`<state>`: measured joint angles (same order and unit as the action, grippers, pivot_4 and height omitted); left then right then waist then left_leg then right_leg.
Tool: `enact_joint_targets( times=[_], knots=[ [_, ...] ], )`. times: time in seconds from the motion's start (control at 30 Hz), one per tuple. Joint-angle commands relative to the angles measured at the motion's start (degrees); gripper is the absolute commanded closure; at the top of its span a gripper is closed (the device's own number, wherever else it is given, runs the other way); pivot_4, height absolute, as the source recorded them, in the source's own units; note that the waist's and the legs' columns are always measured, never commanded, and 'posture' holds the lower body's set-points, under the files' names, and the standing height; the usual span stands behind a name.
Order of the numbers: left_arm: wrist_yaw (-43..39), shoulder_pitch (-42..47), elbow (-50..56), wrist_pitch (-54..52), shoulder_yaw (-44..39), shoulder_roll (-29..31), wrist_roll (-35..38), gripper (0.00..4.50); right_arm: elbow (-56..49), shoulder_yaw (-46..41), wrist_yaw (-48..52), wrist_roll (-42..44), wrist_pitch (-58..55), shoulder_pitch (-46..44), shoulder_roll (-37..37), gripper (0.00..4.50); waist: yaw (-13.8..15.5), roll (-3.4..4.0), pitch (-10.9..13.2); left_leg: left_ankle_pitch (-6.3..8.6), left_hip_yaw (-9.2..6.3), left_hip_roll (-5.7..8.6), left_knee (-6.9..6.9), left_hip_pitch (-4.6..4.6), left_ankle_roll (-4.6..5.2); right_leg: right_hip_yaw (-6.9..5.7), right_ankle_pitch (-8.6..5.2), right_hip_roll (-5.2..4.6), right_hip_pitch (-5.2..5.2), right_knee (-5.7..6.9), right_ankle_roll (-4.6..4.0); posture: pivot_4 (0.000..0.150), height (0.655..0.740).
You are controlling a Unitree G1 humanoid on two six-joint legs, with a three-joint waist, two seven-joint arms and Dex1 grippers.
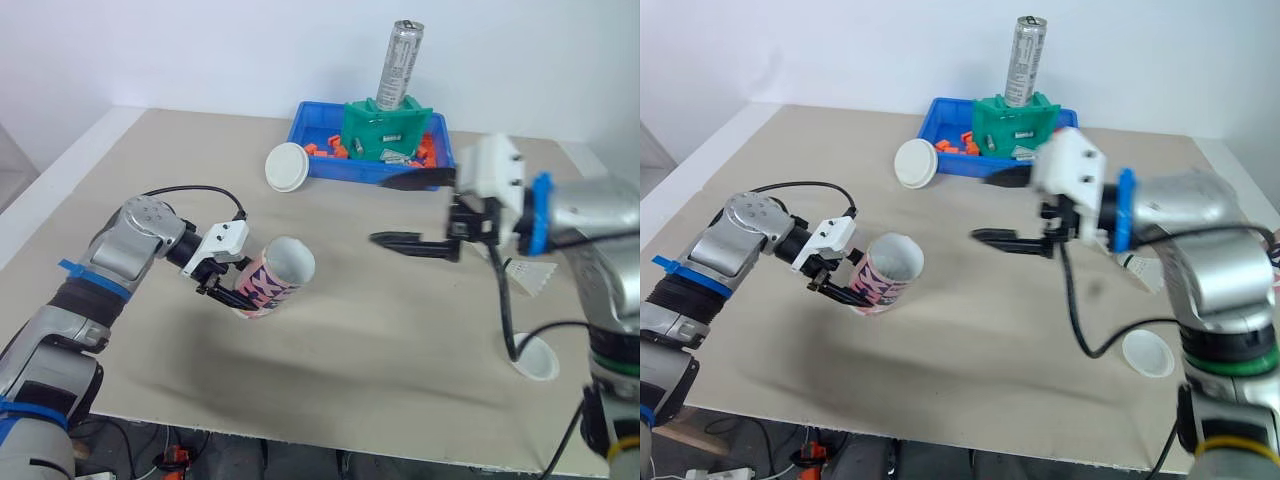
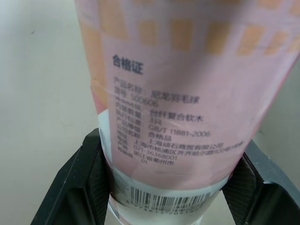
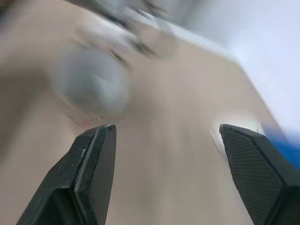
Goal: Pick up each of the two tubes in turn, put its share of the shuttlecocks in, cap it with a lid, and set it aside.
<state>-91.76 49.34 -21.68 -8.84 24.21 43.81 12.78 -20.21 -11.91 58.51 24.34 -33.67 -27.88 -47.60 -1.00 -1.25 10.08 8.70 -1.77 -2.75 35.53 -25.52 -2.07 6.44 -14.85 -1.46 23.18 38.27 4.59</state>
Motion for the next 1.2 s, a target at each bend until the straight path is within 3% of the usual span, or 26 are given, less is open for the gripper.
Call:
enact_joint_targets(
  times=[0.03,0.13,0.37,0.7,1.2],
  knots=[
    [-0.7,-2.4,1.4,-0.5,1.3,-0.5,-1.0,1.57,-1.4,-12.3,-6.7,-0.9,-1.1,8.4,-0.1,0.71,-0.1,0.17,0.0,0.00,0.00,0.00,-0.02,0.00,0.00,0.00,0.00,0.01,0.02,0.02,0.00,0.150,0.7275],
    [-0.7,-2.7,1.8,-0.9,0.7,-0.8,-1.1,1.57,0.7,-19.2,-12.2,-4.9,-0.5,17.8,-0.2,0.71,-0.1,0.27,-0.1,0.01,-0.02,0.01,-0.04,0.02,0.02,-0.06,-0.07,0.02,-0.02,0.03,0.02,0.150,0.7275],
    [-0.7,-2.2,-0.7,0.2,-0.5,-4.3,-3.3,1.57,8.8,-21.2,-14.9,-7.3,0.8,26.2,-0.5,0.71,-0.2,0.51,-0.3,-0.01,0.03,0.02,0.12,0.22,0.05,-0.01,-0.20,0.00,-0.30,-0.04,-0.09,0.150,0.7275],
    [-0.7,-3.0,-0.5,0.4,-1.5,-5.4,-4.6,1.57,24.2,-21.2,-15.2,-5.0,3.8,22.6,-0.4,0.71,-0.2,0.59,-0.3,-0.02,0.20,0.16,0.31,0.21,0.06,0.24,-0.19,-0.09,-0.51,-0.12,0.07,0.150,0.7275],
    [-0.7,-3.8,1.3,-0.7,-2.9,-5.1,-5.1,1.57,34.6,-14.6,-14.6,-5.7,6.9,16.6,0.1,0.71,-0.2,0.64,-0.3,-0.02,0.16,0.20,0.28,0.23,0.06,0.24,-0.29,-0.09,-0.66,-0.15,0.18,0.150,0.7275]
  ],
)
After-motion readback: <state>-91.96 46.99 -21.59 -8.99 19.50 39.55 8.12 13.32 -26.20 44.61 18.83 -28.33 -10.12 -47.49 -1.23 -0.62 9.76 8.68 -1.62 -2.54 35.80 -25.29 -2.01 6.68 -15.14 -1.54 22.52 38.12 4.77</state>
